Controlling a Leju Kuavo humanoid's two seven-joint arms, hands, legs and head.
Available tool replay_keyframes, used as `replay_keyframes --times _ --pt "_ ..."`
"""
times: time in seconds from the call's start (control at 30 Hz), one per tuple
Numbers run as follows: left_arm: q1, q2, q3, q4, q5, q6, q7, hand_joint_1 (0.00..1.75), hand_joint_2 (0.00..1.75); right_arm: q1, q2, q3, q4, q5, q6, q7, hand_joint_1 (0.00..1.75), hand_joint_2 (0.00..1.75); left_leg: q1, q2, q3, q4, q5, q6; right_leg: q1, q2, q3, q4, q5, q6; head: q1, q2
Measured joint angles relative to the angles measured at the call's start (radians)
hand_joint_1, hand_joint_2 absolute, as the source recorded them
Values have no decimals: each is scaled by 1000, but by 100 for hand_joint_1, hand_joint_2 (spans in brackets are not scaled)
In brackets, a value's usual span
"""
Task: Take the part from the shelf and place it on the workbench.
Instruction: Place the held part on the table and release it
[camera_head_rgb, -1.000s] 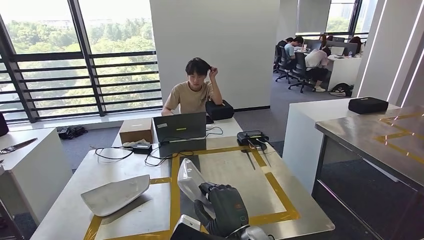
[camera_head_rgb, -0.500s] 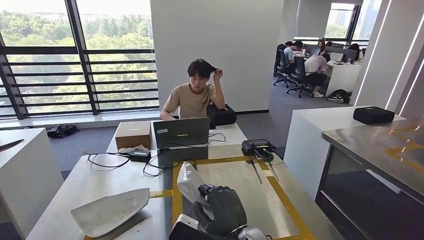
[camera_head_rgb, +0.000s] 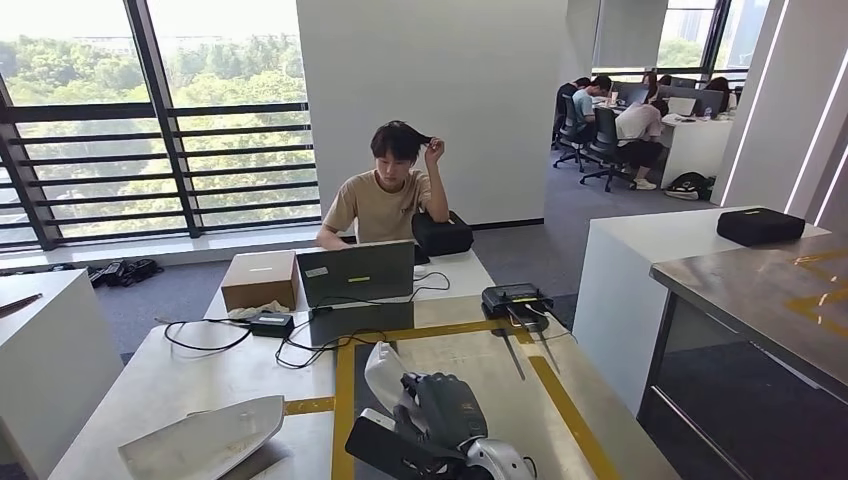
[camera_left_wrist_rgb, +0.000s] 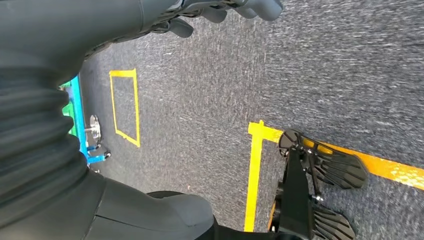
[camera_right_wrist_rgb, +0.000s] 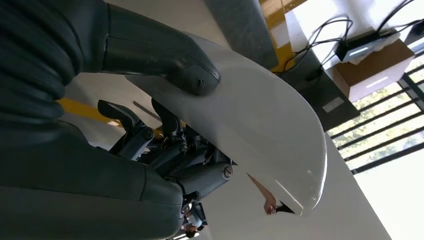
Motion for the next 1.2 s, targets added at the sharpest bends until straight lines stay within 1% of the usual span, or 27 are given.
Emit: replay_keyframes --times 0.2,0.33,0.5,0.63,0.8,0.97,1.13,1.2 --pt "-24 2 0 0 -6 -30 -10 0 175 -106 44 -23 231 -3 61 29 175 175 0 1 6 -11 2 -18 0 1 1 0 -3 -6 -1 0" --pt "-35 0 0 0 -10 -37 0 0 175 -153 68 -30 350 2 114 69 0 0 1 1 7 -12 2 -22 0 1 1 1 -3 -7 -1 0" --pt "-44 -3 0 0 -11 -38 18 0 175 -174 100 -32 429 7 135 71 0 0 0 2 8 -12 3 -23 0 1 2 1 -3 -8 -1 0" --pt "-45 -5 0 0 -10 -35 24 0 0 -175 113 -32 456 9 135 65 0 0 0 2 8 -11 2 -23 -1 1 3 0 -3 -7 0 0" --pt "-45 -6 0 0 -13 -30 40 0 0 -175 117 -33 471 10 130 46 0 0 0 3 8 -10 1 -22 -2 1 3 0 -3 -7 0 0" --pt "-45 -7 0 0 -22 -8 55 0 0 -173 117 -41 475 7 101 20 0 0 -1 3 7 -10 1 -22 -2 2 3 0 -3 -7 0 0" --pt "-45 -8 0 0 -24 -4 59 0 0 -174 117 -49 475 3 93 13 0 0 -1 3 8 -10 1 -22 -2 2 3 0 -3 -7 0 0" --pt "-45 -8 0 0 -25 -4 60 0 0 -173 117 -50 475 -1 80 5 0 0 -2 3 7 -7 -1 -17 -3 2 3 -1 -2 -4 -1 0"
